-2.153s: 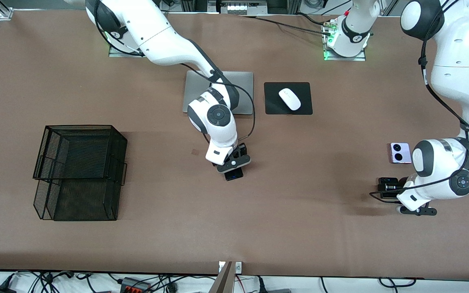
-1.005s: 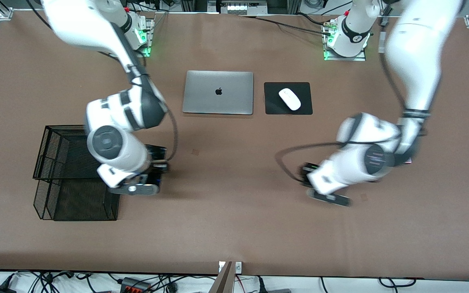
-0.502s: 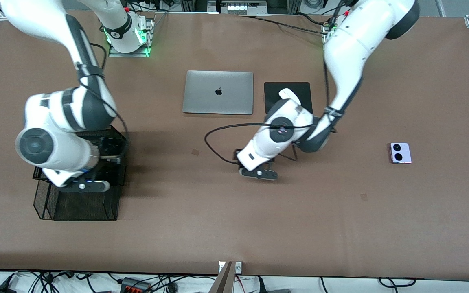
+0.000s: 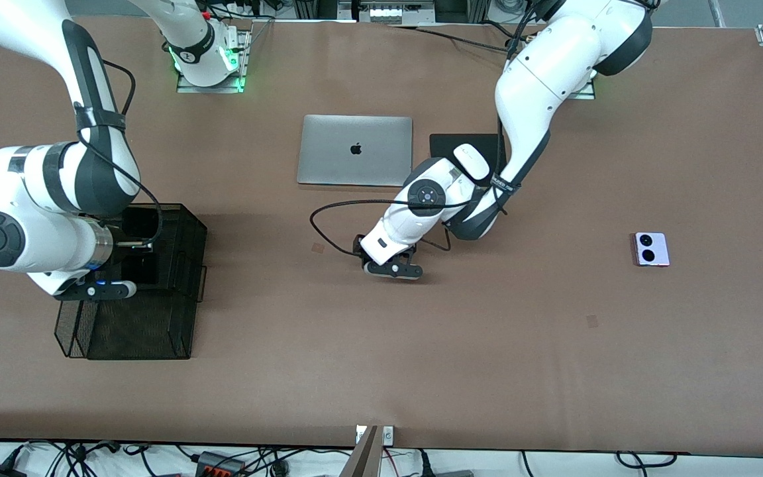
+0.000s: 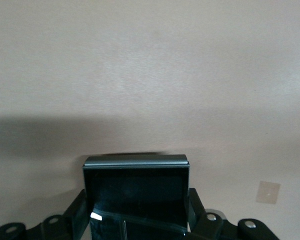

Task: Place phones with both arms
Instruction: 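Drop the slab phone into the basket while the left gripper sets down the flip phone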

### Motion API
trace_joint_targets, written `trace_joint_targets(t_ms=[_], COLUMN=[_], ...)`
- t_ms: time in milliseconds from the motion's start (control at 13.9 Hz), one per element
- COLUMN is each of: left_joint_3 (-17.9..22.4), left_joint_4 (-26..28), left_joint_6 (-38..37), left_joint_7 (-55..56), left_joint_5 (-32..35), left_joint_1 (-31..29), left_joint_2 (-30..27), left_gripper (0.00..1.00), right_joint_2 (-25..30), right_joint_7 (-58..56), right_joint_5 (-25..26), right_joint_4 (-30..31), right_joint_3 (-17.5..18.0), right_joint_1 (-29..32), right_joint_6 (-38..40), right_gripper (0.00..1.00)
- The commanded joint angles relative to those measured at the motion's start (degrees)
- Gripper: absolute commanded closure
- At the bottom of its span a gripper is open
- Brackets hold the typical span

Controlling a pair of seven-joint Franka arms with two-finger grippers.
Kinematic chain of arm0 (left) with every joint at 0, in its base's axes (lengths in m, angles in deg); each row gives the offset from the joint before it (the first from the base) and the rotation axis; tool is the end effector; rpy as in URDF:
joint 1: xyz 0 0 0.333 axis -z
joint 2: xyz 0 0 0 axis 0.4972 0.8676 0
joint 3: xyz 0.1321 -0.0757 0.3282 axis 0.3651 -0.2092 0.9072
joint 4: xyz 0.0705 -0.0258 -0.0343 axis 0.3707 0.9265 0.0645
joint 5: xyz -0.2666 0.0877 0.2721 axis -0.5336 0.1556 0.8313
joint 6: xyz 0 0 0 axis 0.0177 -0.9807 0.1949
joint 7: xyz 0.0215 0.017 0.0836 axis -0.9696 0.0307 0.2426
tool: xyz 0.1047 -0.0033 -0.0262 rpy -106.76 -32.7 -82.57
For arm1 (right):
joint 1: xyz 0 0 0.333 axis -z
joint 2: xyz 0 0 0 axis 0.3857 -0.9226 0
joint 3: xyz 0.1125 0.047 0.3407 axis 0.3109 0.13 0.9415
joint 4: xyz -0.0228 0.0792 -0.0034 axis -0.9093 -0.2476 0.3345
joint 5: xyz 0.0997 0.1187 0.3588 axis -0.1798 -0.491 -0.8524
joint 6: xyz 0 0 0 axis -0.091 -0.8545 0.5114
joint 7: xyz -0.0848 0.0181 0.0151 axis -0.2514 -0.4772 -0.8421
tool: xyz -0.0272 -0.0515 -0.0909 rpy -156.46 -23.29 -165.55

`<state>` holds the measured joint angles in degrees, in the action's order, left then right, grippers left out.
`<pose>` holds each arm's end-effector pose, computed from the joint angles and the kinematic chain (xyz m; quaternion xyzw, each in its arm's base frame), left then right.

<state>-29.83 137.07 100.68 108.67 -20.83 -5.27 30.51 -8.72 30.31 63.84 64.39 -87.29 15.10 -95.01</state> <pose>0.6046 -0.5043 0.2038 0.9877 0.0095 0.0144 0.1552 0.6777 0.0444 0.3943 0.9893 0.0197 -0.1397 0.0375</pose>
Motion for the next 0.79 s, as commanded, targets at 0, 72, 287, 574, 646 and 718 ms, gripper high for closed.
trace_joint_targets(t_ms=[0,72,287,574,646,718], left_joint_3=[0.9,0.9,0.9,1.1,1.2,1.1], left_joint_4=[-1.0,-0.9,-0.2,-0.3,-0.3,-0.3], left_joint_6=[1.1,1.0,-1.8,-17.3,-20.9,-24.0], left_joint_7=[1.0,0.6,0.9,-0.7,-2.2,-4.1], left_joint_5=[0.1,0.1,0.1,0.2,0.3,1.4], left_joint_1=[0.9,0.4,-1.4,-6.4,-8.6,-11.5], left_joint_2=[0.2,-0.2,-2.7,-9.4,-10.6,-11.4], left_gripper=[0.32,0.00,0.00,0.00,0.00,0.00], right_joint_2=[4.1,4.0,3.1,1.5,1.2,1.0], right_joint_7=[-0.5,-0.6,-0.6,-0.5,-0.5,-0.5], right_joint_5=[0.7,0.7,0.8,0.9,0.9,0.9], right_joint_4=[6.3,6.5,6.5,6.5,6.5,6.4], right_joint_3=[0.8,0.8,0.8,0.8,0.8,0.8], right_joint_1=[1.1,1.4,1.6,2.2,2.2,2.2], right_joint_6=[0.3,0.4,-2.8,-6.6,-7.2,-7.8], right_gripper=[0.77,0.77,0.77,0.77,0.75,0.71])
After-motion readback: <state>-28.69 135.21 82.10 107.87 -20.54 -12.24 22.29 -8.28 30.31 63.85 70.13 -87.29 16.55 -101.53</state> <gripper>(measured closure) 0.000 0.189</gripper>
